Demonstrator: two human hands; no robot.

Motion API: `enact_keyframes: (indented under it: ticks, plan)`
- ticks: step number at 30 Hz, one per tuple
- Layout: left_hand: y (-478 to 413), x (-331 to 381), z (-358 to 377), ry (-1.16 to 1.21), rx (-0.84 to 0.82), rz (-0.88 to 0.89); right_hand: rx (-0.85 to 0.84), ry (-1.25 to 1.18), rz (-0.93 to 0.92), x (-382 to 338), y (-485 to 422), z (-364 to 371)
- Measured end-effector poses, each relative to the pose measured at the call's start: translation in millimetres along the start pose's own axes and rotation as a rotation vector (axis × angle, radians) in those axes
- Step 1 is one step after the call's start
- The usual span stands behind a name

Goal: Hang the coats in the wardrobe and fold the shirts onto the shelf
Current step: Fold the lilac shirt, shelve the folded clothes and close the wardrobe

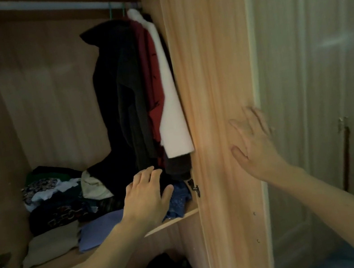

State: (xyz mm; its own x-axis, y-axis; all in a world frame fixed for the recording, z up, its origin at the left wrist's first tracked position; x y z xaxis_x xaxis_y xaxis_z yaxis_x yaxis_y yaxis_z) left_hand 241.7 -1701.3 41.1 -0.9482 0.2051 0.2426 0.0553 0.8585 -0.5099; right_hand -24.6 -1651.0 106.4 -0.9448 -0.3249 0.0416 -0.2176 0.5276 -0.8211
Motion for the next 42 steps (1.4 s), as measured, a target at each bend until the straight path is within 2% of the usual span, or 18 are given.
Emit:
enact_keyframes:
  ticks: [4,9,17,24,30,37,42]
  plan:
    - [-18.6,46.7,3.8,0.023,0.039,0.017,0.004,-0.028,-0.026,23.0,3.0,1.9]
    - [-24.1,84.8,27.0,0.017,0.013,0.021,0.058,-0.323,0.002,42.9,6.2,5.7]
    - [-17.9,99.1,29.4,-0.002,0.04,0.038,0.191,-0.329,-0.063,36.9,7.1,-0.9]
    - [-13.9,74.0,31.8,-0.017,0.025,-0.006,0.23,-0.429,-0.164,5.9,2.4,11.5]
    - [-18.2,41.7,27.4,-0.035,0.029,-0.041,0.161,-0.512,-0.261,-45.9,-15.4,36.5]
    - [-11.1,-0.5,5.7,-0.105,0.049,0.02,0.128,-0.57,-0.301,-106.4,-40.0,69.5]
    - [-10.1,-35.2,-0.4,-0.107,0.0,0.074,0.068,-0.546,-0.324,-154.0,-61.2,97.1]
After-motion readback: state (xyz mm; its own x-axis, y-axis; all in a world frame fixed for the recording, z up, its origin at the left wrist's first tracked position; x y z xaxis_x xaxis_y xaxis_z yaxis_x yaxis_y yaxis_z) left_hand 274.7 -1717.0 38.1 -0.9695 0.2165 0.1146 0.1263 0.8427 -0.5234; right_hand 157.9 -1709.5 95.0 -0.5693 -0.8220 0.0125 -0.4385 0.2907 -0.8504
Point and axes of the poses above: each hand's wrist, its own y-axis away from the middle knuckle, its own z-axis out of the palm, x = y × z, the point moved 10 cm from there along -y, towards the middle knuckle, and after that the axes turned 12 degrees about -z, right-handed, at the moved point
